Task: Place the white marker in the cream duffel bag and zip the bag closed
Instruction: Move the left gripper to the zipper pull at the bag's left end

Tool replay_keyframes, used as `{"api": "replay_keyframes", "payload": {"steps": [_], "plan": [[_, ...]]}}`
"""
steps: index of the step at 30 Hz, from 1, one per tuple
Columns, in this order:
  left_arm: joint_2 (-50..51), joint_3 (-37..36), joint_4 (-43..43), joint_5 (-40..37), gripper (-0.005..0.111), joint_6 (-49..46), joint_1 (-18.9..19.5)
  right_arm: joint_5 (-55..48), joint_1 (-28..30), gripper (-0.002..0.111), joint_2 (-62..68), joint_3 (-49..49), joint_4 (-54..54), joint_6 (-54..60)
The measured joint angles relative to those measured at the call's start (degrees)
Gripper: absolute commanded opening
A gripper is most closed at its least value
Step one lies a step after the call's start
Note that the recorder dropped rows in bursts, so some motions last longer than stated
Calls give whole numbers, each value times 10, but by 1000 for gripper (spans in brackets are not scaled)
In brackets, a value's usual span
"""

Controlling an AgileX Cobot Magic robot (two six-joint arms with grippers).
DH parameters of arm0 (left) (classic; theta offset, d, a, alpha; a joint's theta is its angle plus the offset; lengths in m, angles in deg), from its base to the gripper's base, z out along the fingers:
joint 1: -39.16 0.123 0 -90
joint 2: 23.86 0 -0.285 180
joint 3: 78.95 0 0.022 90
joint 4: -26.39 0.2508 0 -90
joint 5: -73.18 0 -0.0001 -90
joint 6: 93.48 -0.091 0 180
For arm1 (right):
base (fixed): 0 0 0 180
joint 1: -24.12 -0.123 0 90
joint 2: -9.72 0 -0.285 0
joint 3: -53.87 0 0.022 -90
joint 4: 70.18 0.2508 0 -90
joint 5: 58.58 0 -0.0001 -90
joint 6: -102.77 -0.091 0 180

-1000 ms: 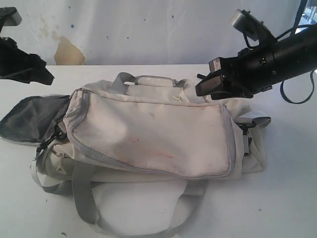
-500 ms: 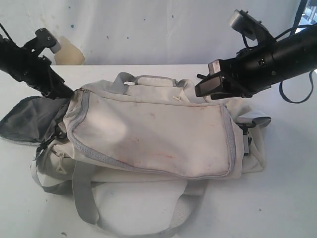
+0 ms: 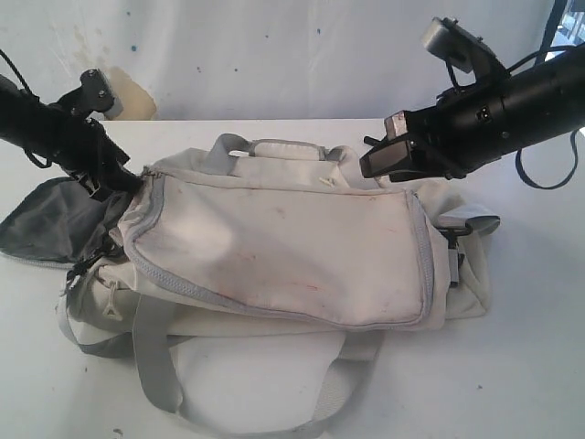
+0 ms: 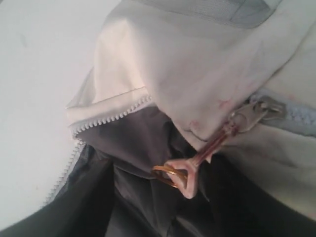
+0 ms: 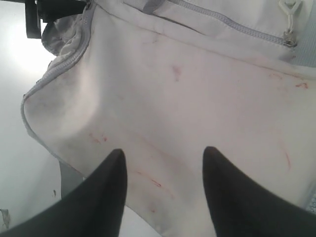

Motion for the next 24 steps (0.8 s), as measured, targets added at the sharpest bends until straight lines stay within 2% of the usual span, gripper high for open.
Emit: {"api": "replay_keyframes", "payload": {"steps": [3,5,8,10,18,22,24], "plan": [[4,0,-9,-9,56,-29,-10,4,0,45,0,0,0,1],[6,0,-23,-11,42,-60,-17,4,0,45,0,0,0,1],[7,0,-26,-15,10,-89,-22,4,0,45,0,0,0,1],[11,0,-27,-22,0,-94,-23,4,0,45,0,0,0,1],[-8,0,-14,-33,0,-52,-23,-1,0,45,0,0,0,-3],[-38,0,-3,-55,0,38,-23,5,0,45,4,-1,4,-23],[-52,0,0,-74,0,101,-23,5,0,45,14,-8,18,11]]}}
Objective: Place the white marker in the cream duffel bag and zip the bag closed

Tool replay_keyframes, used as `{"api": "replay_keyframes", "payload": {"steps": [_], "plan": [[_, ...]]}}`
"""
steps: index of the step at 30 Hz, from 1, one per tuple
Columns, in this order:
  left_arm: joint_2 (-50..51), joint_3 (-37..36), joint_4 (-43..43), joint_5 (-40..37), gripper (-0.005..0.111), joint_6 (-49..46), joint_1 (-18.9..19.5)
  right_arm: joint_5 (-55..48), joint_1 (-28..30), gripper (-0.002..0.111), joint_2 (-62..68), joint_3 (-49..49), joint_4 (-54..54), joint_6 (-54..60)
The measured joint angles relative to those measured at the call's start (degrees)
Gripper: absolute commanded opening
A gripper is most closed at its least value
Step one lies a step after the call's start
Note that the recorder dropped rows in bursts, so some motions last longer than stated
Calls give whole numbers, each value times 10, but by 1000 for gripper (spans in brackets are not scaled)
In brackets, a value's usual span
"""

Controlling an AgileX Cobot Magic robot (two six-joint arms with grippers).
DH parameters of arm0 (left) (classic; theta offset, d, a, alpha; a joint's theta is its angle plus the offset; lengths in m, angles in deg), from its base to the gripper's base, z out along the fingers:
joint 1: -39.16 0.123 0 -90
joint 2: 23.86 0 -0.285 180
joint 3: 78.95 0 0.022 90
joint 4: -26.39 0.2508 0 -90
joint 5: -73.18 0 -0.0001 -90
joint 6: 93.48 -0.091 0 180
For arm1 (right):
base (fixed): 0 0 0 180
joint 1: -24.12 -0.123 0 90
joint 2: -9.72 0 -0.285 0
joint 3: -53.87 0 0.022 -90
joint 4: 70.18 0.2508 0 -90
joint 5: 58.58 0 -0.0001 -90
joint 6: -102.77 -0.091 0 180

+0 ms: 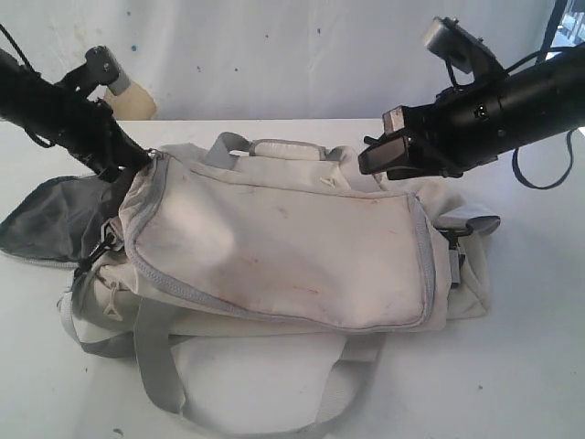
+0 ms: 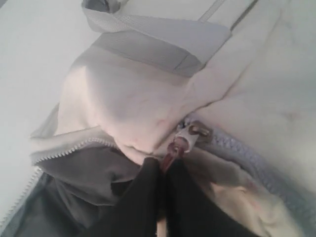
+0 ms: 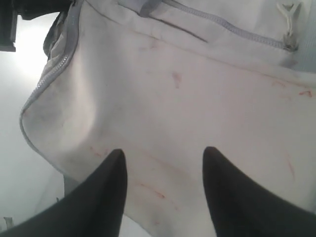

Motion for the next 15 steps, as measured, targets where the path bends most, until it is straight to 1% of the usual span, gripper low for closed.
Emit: {"api": "replay_keyframes", "payload": {"steps": [3,6,9,13,15], "plan": [[-13,0,9,-27,0,91,0,-17,-4,45,25,-19,25,44],[-25,0,32,-56,0,189,0,-46,-8,45,60,-49,61,56],[-32,0,52,-83,0,252,0,-77,-15,45,101,-83,111,68],[-37,0,58,-113,0,290,0,-86,-36,45,148,-121,158,125],[-39,0,60,-103,0,291,0,-86,-51,45,167,-139,168,141]]}}
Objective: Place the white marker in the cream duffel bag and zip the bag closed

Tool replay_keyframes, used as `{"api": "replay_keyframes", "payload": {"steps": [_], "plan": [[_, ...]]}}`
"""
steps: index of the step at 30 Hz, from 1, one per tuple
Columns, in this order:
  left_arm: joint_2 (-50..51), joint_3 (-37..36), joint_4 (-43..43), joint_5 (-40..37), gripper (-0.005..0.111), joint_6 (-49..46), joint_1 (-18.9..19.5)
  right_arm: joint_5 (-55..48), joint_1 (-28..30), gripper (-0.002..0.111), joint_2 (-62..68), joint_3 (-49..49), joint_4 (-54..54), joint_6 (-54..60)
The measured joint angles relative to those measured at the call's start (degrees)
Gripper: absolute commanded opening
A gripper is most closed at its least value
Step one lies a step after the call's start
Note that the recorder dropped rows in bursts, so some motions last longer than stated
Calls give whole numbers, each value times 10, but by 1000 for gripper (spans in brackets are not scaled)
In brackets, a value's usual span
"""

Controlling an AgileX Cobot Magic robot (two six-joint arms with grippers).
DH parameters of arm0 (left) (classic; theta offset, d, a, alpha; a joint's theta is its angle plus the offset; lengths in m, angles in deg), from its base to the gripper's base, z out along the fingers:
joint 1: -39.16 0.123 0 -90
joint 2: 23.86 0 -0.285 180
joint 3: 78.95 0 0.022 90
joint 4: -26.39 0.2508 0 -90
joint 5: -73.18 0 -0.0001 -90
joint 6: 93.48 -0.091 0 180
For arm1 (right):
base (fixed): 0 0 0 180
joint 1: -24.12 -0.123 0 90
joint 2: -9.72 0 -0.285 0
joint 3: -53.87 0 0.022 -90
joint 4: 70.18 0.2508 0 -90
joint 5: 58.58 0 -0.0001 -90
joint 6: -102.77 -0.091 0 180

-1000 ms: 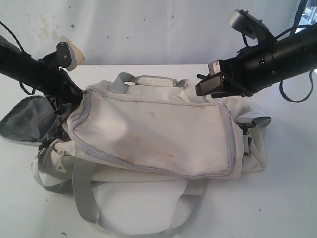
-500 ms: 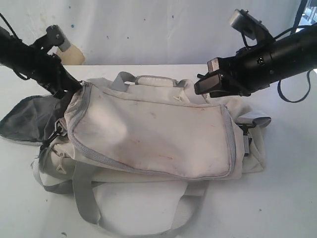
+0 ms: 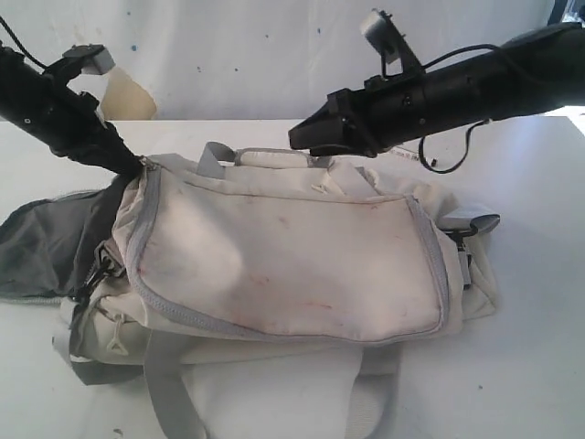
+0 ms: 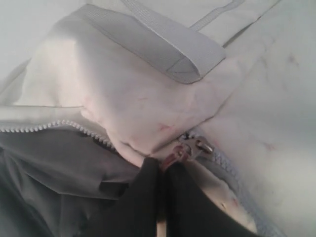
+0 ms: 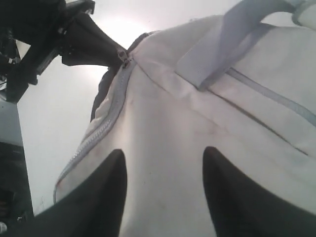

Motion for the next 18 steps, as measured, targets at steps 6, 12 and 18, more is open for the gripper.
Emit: {"api": "replay_keyframes", "payload": {"steps": [6,12,18], "plan": [[0,0,1,73,0,-74,-1,10,-44,45,36,-25,7,9],[17,0,-8,58,0,-228,-1,17,-63,45,39,-27,7,9],[39,0,-10,47,17,-259,-1,16,-63,45,39,-27,7,7]]}}
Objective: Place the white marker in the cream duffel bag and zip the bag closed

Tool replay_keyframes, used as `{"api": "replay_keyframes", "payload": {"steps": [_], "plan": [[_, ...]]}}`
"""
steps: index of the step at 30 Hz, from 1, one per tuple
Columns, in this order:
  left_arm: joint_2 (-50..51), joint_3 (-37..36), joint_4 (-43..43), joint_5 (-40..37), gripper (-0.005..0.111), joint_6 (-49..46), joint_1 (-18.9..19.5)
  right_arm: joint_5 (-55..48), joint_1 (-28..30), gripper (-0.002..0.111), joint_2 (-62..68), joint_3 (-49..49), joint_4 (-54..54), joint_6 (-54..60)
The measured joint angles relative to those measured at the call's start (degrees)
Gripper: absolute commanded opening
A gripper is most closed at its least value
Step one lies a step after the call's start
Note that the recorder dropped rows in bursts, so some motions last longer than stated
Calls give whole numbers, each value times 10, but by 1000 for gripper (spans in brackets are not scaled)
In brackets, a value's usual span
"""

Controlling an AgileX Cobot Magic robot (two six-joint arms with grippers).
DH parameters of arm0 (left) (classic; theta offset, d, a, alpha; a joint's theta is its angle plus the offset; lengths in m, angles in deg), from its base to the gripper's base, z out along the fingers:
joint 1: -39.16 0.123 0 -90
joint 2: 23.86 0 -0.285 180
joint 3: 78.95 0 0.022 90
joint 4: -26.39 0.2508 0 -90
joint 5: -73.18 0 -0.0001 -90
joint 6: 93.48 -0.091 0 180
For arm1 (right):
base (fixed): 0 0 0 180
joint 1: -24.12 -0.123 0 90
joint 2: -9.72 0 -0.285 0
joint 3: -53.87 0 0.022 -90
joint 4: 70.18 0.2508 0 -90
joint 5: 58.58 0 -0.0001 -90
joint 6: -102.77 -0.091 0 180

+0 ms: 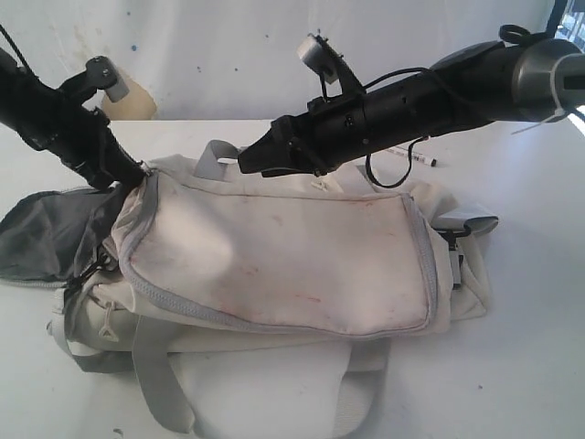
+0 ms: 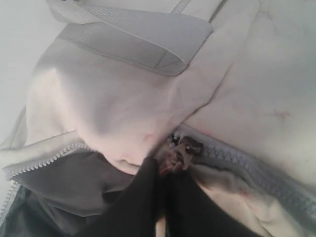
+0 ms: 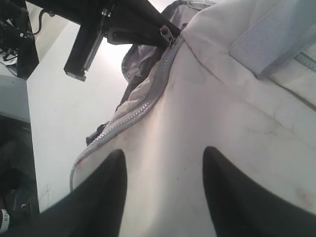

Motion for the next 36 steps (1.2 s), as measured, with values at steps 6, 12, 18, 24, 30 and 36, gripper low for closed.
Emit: {"api": "replay_keyframes", "payload": {"steps": [6,12,18,24,30,36], "plan": [[4,0,0,9,31,-11,0,0,0,45,0,0,0,-1],[6,0,1,17,18,-15,0,1,0,45,0,0,0,-2],[6,0,1,16,0,-17,0,11,0,45,0,0,-1,-2],[3,4,11,11,0,-14,0,20,0,45,0,0,-1,-2],[-16,29,61,2,0,40,-2,29,0,45,0,0,-1,-4],[-17,35,58,-10,0,52,-2,39,0,45,0,0,-1,-4]]}}
